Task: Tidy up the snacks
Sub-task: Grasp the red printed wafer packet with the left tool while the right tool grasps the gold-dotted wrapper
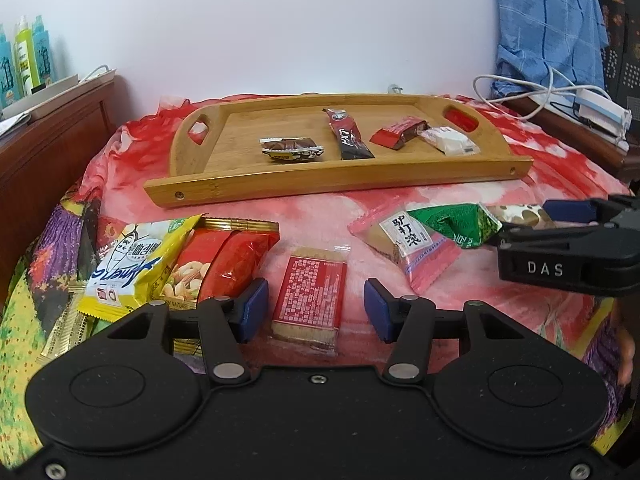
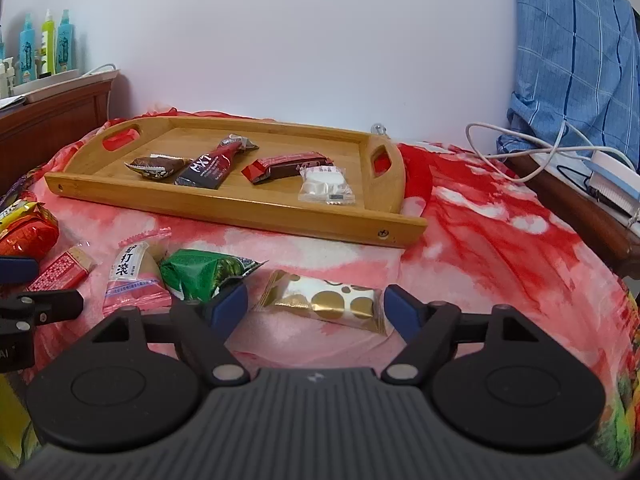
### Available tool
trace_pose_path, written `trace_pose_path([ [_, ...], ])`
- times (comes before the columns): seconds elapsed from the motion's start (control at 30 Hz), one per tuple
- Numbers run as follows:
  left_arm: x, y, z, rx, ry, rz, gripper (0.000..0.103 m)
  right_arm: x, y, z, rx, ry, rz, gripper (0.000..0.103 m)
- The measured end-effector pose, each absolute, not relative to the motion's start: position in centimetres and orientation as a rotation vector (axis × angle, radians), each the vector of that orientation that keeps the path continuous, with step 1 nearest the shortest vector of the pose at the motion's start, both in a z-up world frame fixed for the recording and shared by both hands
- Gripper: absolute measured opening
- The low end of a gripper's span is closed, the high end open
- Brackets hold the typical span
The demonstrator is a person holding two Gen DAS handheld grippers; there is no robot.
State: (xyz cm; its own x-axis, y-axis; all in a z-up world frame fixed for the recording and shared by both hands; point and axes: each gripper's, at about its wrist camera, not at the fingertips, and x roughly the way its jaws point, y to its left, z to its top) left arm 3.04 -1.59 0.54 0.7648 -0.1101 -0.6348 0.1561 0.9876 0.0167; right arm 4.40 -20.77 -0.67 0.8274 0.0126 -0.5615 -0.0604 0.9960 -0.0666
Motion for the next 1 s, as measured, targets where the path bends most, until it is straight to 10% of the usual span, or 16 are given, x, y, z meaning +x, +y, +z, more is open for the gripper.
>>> trace_pose_path([
  [0.2, 3.4, -1.4, 0.6, 0.041, 0.693, -0.146, 0.033, 4.7, -20.8, -0.8, -0.058, 0.596, 0.042, 0.086],
  [0.37, 3.1, -1.4, 0.9, 0.025, 0.689, -0.136, 0.032, 4.6, -20.9, -0.6, -0.039, 0.578, 0.037, 0.064],
  [1.0, 3.1, -1.4, 4.9, 0.015, 0.623, -0.096, 0.032, 3.1, -21.0, 1.4, -0.047, 0.453, 0.037, 0.062],
])
